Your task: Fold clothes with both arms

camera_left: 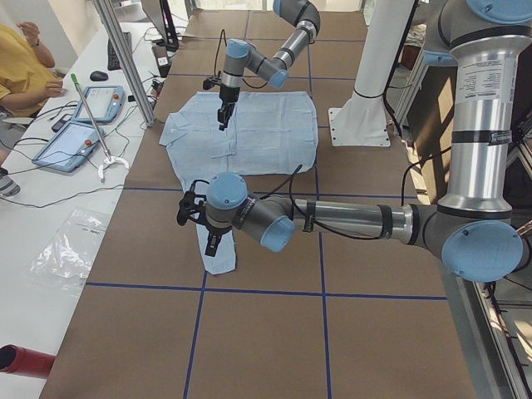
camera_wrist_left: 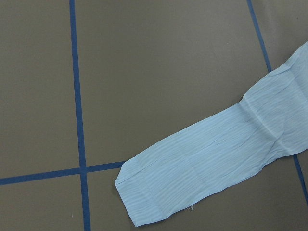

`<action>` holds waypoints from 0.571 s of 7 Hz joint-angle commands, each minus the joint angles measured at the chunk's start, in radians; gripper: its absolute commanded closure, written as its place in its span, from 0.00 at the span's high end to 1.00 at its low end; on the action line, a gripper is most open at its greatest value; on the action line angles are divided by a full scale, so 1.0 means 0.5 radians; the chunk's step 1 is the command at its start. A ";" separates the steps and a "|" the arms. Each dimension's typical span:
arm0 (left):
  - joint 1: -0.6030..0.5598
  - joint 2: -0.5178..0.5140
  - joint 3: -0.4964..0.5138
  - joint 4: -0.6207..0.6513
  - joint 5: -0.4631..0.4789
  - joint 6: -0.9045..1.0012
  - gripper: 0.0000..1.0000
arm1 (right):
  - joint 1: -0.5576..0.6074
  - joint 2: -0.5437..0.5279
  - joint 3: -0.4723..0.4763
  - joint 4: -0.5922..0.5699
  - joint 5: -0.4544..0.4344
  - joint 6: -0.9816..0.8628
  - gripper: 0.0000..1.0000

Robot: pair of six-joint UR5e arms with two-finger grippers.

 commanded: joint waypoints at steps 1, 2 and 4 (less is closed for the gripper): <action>0.076 -0.158 0.280 -0.069 0.045 -0.076 0.99 | 0.007 0.014 0.003 -0.002 -0.028 0.049 0.99; 0.128 -0.271 0.442 -0.145 0.172 -0.189 0.99 | 0.019 0.002 0.025 -0.017 -0.028 0.128 0.99; 0.217 -0.349 0.788 -0.506 0.235 -0.303 0.97 | 0.074 -0.385 0.504 -0.048 -0.019 0.169 0.99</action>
